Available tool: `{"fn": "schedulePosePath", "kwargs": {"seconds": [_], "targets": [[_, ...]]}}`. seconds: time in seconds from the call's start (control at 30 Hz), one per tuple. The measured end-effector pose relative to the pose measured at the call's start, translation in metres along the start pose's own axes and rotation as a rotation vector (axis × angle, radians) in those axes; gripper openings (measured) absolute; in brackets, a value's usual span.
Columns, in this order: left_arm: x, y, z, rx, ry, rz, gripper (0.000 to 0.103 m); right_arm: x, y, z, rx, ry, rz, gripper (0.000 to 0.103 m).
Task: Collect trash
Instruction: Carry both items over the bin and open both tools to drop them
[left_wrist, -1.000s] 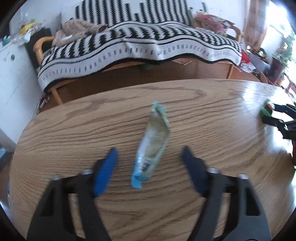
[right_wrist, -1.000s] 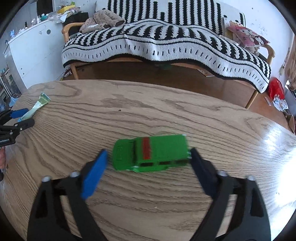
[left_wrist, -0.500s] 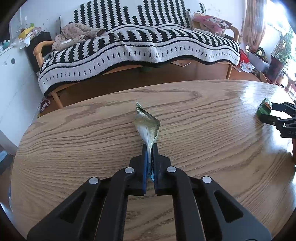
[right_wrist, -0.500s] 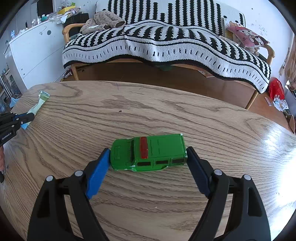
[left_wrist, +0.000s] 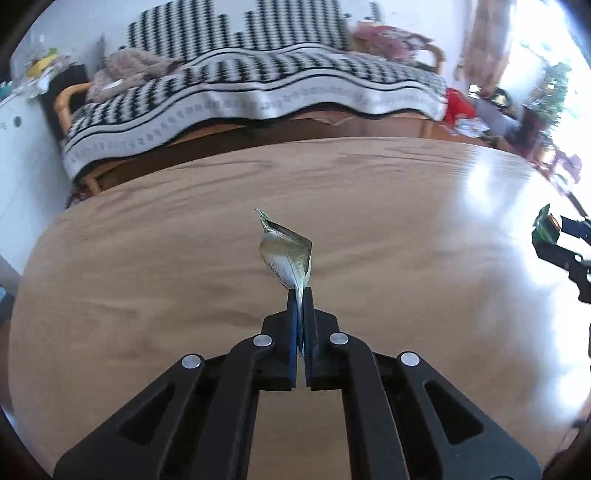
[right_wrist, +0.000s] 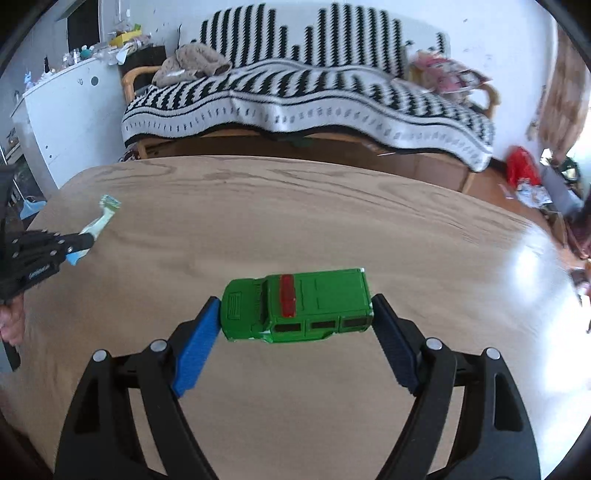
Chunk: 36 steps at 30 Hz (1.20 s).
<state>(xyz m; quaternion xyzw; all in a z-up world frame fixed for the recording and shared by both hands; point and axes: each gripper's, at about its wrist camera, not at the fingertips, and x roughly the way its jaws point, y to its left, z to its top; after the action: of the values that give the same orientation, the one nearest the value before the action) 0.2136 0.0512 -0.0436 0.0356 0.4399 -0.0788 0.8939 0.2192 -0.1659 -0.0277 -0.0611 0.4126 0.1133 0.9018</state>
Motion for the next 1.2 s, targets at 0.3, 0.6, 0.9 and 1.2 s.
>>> {"fn": "schedulePosePath", "kwargs": {"seconds": [0.3,0.6,0.9,1.2], "targets": [[-0.091,-0.197,-0.025,0.215,-0.116,-0.177,0.001,-0.174,-0.126,-0.137,0.202,-0.026,-0.203,0.079],[-0.147,-0.439,-0.094,0.429,-0.105,-0.480,0.001,-0.309,-0.250,-0.289,0.545,-0.049,-0.425,0.079],[-0.170,-0.597,-0.168,0.592,-0.018,-0.639,0.001,-0.383,-0.324,-0.414,0.745,-0.016,-0.558,0.079],[-0.145,-0.667,-0.212,0.641,0.118,-0.706,0.001,-0.397,-0.349,-0.479,0.832,0.017,-0.578,0.079]]}}
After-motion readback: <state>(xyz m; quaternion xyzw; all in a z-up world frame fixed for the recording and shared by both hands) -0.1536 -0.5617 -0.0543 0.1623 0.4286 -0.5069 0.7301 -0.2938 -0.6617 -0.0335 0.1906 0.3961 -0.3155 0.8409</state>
